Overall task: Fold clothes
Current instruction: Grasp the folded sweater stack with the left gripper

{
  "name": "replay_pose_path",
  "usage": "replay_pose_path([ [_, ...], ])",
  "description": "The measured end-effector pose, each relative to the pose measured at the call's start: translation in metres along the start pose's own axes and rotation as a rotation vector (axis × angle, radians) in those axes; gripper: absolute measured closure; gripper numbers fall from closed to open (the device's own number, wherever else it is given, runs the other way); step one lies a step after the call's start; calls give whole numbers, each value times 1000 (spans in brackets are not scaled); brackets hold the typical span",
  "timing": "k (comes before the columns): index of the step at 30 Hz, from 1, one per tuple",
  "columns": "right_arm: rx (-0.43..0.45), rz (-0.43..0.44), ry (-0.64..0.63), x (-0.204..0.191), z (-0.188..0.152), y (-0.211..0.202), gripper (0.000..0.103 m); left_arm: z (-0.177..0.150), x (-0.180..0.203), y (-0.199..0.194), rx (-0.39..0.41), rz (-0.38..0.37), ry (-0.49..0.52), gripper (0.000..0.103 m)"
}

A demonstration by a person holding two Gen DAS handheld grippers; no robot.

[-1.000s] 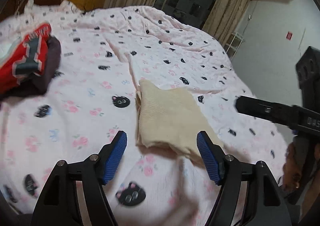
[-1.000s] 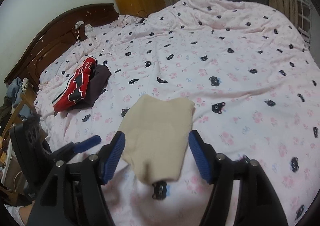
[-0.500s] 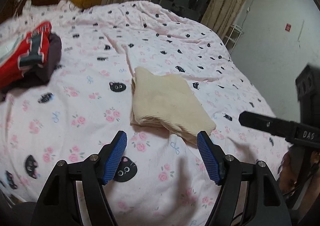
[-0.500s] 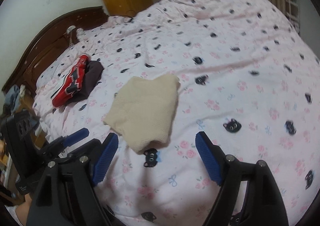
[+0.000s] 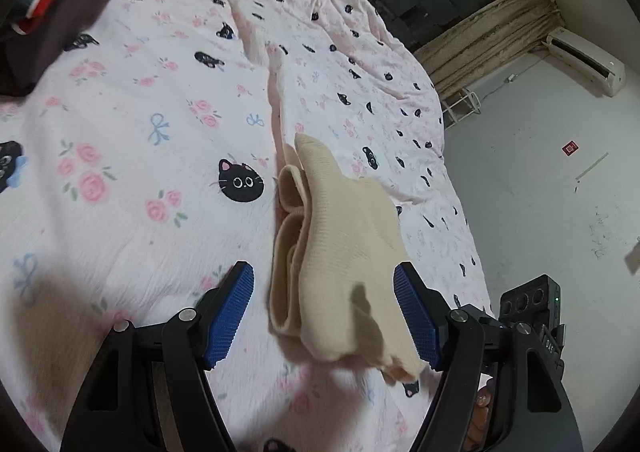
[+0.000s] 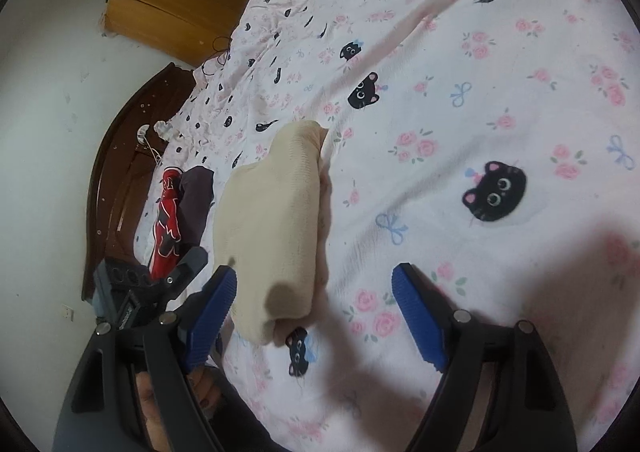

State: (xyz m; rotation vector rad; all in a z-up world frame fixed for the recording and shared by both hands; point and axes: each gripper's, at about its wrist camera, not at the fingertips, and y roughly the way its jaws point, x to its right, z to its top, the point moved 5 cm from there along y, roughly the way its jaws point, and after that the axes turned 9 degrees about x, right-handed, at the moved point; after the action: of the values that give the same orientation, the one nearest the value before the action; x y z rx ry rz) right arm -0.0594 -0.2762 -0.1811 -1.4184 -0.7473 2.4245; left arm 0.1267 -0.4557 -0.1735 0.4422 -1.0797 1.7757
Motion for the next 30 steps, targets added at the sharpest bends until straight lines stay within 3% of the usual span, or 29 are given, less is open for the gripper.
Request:
replay_pose_path([
  [2, -6, 15, 12, 0, 2, 7, 21, 1, 0, 7, -16, -9, 6, 30],
  [6, -17, 37, 32, -2, 6, 19, 22, -4, 12, 14, -28, -22, 59, 6],
  [8, -23, 44, 36, -4, 6, 25, 26, -6, 17, 17, -34, -29, 85, 2],
  [11, -45, 53, 41, -7, 6, 35, 41, -7, 19, 18, -34, -39, 93, 2],
  [17, -59, 67, 66, -10, 8, 47, 47, -8, 18, 17, -40, -41, 119, 2],
  [19, -68, 62, 62, -11, 8, 52, 53, -8, 18, 17, -36, -29, 131, 6],
  [20, -72, 60, 61, -12, 7, 55, 58, -8, 16, 17, -35, -22, 131, 16],
  [21, -75, 58, 61, -12, 7, 56, 63, -8, 14, 17, -35, -15, 127, 33],
  [26, -89, 78, 74, -14, 4, 61, 74, -4, -2, 14, -41, -21, 55, 69],
  [30, -87, 84, 62, -18, 3, 60, 78, -5, 4, 10, -40, -33, 66, 82],
])
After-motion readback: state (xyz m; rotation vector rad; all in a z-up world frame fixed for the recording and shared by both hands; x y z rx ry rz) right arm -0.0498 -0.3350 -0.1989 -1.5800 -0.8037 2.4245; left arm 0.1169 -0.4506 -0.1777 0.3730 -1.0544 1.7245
